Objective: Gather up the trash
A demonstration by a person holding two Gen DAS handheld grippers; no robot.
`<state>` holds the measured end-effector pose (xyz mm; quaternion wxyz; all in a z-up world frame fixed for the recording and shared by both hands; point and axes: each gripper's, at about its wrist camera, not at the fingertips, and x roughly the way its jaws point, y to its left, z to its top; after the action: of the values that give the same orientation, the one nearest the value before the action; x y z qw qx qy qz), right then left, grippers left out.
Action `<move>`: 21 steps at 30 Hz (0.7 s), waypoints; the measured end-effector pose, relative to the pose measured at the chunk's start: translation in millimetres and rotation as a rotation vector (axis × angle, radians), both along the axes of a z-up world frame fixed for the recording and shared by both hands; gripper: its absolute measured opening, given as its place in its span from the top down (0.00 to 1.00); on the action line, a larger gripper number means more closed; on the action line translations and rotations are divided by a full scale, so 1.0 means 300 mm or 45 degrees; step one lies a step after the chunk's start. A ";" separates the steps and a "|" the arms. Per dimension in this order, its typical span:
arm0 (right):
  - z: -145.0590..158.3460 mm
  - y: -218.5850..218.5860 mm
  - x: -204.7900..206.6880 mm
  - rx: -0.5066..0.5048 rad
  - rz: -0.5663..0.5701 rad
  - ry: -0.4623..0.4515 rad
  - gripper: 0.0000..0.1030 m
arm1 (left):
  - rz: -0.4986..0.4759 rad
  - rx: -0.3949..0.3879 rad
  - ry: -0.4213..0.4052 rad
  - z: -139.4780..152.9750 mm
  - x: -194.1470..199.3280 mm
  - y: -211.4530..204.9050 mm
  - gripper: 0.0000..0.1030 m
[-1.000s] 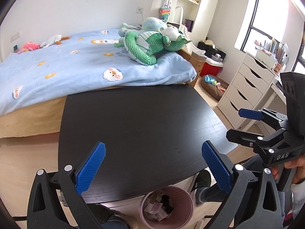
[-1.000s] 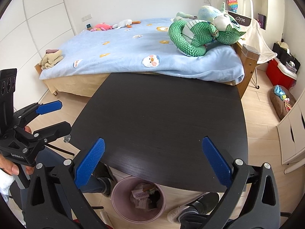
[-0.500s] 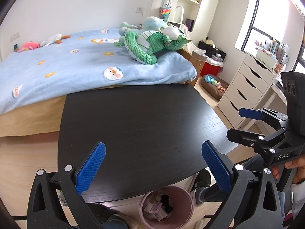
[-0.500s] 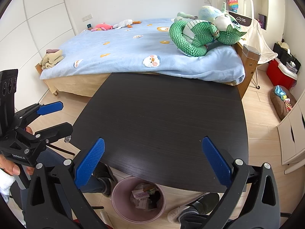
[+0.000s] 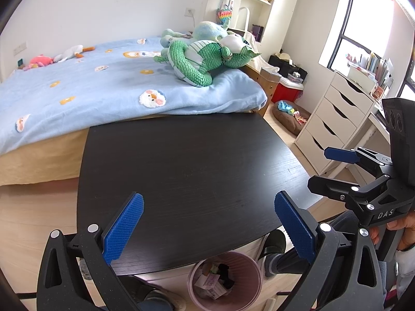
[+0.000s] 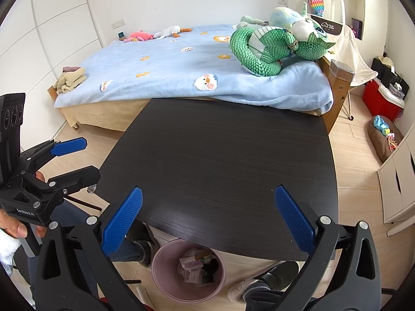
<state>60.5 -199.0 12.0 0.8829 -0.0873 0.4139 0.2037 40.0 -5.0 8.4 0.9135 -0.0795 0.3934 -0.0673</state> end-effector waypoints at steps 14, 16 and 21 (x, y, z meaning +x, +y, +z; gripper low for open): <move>-0.005 0.003 -0.004 -0.002 0.004 0.002 0.03 | -0.003 -0.010 0.001 -0.006 -0.004 -0.008 0.06; -0.005 0.003 -0.004 -0.002 0.003 0.002 0.03 | -0.004 -0.012 0.002 -0.006 -0.004 -0.009 0.06; -0.003 0.003 -0.004 0.000 0.002 0.001 0.03 | -0.016 -0.010 0.000 -0.006 -0.004 -0.015 0.06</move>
<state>59.4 -198.1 11.1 0.8826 -0.0875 0.4143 0.2044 38.9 -9.4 6.8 0.9128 -0.0805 0.3935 -0.0744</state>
